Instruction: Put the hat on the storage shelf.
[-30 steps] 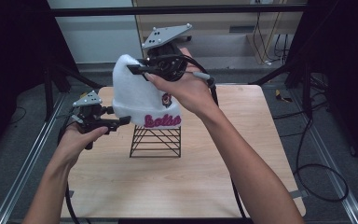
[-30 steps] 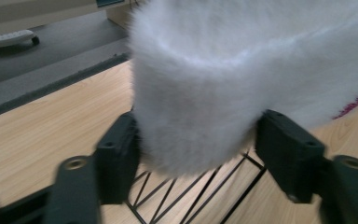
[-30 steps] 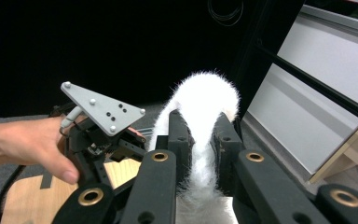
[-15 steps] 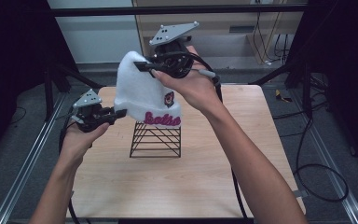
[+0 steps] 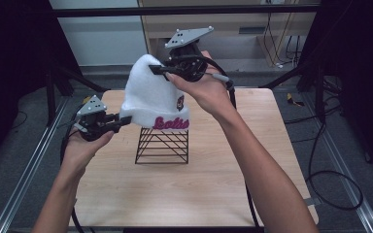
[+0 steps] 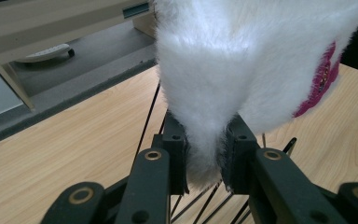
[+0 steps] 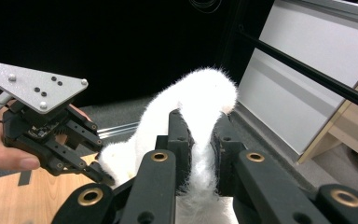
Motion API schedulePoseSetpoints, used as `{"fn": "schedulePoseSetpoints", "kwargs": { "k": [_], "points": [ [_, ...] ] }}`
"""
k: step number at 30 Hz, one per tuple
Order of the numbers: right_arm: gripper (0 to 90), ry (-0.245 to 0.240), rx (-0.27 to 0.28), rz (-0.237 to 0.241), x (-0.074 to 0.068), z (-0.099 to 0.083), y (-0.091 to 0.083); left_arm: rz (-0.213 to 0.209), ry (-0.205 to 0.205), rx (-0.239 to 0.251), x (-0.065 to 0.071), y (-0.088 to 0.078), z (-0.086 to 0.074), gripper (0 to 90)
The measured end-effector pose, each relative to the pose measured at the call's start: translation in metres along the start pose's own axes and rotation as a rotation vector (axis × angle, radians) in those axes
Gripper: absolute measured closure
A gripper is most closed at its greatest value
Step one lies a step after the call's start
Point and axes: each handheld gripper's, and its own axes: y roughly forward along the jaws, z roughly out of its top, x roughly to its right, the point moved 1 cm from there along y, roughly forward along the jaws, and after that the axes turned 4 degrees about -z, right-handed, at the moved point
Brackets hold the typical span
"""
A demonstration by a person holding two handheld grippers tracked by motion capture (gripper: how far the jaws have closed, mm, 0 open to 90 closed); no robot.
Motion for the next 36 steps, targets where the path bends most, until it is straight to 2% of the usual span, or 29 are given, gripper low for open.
{"fn": "schedulePoseSetpoints", "kwargs": {
  "k": [6, 20, 29, 36],
  "points": [
    [81.4, -0.002, -0.009, -0.002, 0.002, -0.003, 0.000, -0.001, -0.011, -0.002, 0.000, 0.006, -0.004, 74.0],
    [81.3, 0.015, -0.041, -0.009, 0.008, -0.023, 0.006, 0.003, -0.037, -0.012, -0.002, 0.018, -0.016, 73.9],
    [81.1, 0.020, -0.057, -0.008, 0.009, -0.034, 0.009, 0.023, -0.033, -0.035, -0.001, 0.026, -0.022, 73.8],
    [81.1, 0.025, -0.065, -0.006, 0.009, -0.041, 0.010, 0.031, -0.041, -0.035, -0.001, 0.029, -0.030, 73.7]
  ]
}}
